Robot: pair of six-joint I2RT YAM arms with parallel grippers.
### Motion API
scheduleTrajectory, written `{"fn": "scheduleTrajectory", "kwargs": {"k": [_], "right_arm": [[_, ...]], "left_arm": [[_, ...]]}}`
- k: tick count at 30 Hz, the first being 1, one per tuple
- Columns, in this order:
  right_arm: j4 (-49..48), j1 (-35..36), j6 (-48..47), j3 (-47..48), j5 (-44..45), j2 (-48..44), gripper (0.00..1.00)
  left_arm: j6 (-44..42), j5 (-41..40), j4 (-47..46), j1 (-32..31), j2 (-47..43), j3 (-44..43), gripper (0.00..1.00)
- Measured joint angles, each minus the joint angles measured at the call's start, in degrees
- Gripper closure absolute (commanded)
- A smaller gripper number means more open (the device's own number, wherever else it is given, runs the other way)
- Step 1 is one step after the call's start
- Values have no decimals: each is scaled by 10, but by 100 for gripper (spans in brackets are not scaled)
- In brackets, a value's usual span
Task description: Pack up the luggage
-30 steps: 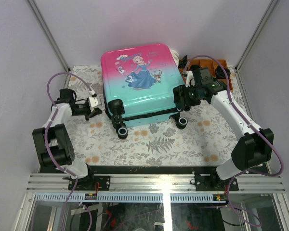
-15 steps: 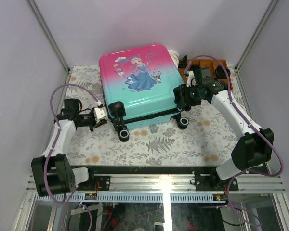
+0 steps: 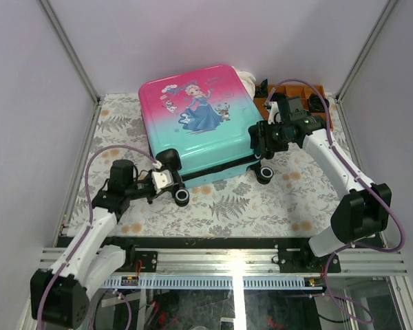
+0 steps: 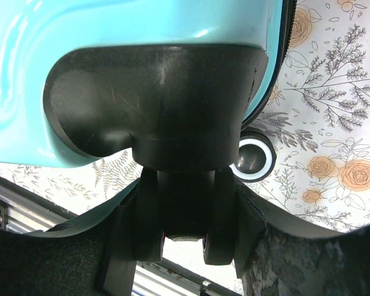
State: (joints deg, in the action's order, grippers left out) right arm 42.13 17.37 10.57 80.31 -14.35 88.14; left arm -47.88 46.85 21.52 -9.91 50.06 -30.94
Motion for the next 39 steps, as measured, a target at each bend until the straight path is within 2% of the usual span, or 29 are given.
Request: {"fn": "scheduleTrajectory", "kwargs": {"k": [3,7,11,13,14,16,18,19,23,31,35,39], "right_arm": [[0,0,2,0,0,0,100],[-1,0,3,0,2,2,100],[-1,0,5,0,1,7,100],[-1,0,5,0,1,10,100],[-1,0,5,0,1,11,100],[-1,0,5,0,0,11,100],[-1,0,5,0,0,11,100],[-1,0,5,0,-1,11,100],[-5,2,7,0,-4,11,100],[-5,2,8,0,-7,11,100],[-5,2,9,0,-8,11,100],[-5,2,9,0,-8,11,100]], "left_arm": [[71,-42,-50,-56,-60,38,100],[174,-106,-97,-169,-105,84,100],[258,-215,-156,-288,-64,81,100],[283,-255,-170,-327,-27,66,100],[291,-266,-173,-339,-12,60,91],[296,-280,-174,-350,-5,53,61],[279,-290,-168,-354,-20,51,41],[262,-293,-153,-354,-31,45,35],[139,-274,-27,-360,-64,-5,27],[-202,-334,191,-360,-79,-99,23],[-337,-377,233,-367,-68,-108,25],[-462,-439,223,-393,-64,-94,29]]}}
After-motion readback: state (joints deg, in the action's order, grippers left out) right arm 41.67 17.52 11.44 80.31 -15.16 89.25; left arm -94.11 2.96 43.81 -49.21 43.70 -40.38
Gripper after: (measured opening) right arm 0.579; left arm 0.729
